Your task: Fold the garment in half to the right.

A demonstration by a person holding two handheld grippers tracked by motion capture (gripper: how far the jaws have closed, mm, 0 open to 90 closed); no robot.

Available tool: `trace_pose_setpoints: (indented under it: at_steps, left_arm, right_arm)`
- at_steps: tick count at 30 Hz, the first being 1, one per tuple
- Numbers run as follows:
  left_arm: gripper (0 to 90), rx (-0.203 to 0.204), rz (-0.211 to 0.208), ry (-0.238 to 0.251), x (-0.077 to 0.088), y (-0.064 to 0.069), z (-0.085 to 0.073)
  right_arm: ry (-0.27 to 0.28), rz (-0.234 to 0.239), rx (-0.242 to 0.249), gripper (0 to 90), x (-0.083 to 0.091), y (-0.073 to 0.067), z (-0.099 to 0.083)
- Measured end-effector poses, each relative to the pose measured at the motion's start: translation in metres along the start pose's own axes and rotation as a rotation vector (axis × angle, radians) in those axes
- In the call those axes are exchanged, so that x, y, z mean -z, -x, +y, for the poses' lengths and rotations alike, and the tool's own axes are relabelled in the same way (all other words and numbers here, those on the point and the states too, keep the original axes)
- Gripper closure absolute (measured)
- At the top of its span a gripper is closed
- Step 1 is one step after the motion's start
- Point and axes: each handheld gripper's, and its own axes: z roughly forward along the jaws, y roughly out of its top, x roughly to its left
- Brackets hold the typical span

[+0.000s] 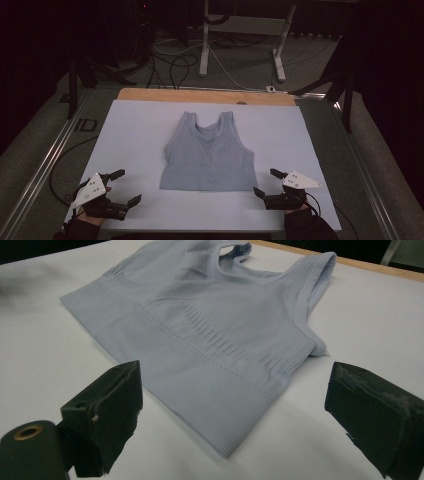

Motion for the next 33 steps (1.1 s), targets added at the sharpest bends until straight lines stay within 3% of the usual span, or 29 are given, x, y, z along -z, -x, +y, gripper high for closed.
trace_pose_setpoints:
  at_steps: [10,22,28,33]
  left_arm:
    - [0.0,-0.001,-0.004,-0.017,-0.002,0.0,0.0]
    - [0.0,-0.011,-0.009,-0.035,0.0,0.003,0.005]
    - [0.0,0.005,-0.029,-0.02,0.002,0.004,0.015]
    - [0.0,-0.005,-0.04,-0.035,0.003,0.005,0.026]
  right_arm:
    - [-0.015,-0.019,0.007,8.5,-0.002,0.0,-0.002]
    - [-0.027,0.001,0.019,8.6,-0.001,-0.004,0.001]
    - [-0.009,0.006,0.019,8.6,0.003,-0.009,0.01]
    - [0.009,0.015,0.017,8.6,0.005,-0.013,0.022]
